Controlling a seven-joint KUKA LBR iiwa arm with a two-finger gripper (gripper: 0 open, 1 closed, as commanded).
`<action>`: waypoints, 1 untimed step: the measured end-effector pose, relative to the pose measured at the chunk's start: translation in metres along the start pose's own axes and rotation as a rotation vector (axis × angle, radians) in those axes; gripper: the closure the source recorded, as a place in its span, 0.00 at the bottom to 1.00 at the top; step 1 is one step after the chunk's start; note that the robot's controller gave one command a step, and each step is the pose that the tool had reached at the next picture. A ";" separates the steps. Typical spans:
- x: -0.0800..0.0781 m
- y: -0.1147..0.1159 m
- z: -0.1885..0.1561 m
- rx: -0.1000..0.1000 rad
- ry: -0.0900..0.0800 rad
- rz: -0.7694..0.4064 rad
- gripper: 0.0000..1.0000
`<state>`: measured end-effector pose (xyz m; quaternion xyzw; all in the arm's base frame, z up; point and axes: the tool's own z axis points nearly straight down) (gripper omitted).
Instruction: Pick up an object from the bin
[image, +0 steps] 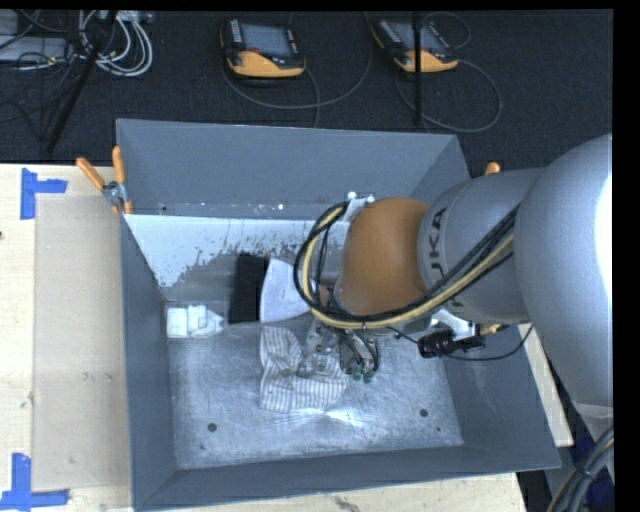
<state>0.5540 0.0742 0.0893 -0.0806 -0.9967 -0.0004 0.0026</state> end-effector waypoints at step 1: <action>0.001 -0.001 -0.019 0.002 0.005 0.000 1.00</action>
Offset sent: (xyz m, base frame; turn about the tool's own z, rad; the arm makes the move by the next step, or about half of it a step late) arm 0.0000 -0.0001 0.0369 0.0000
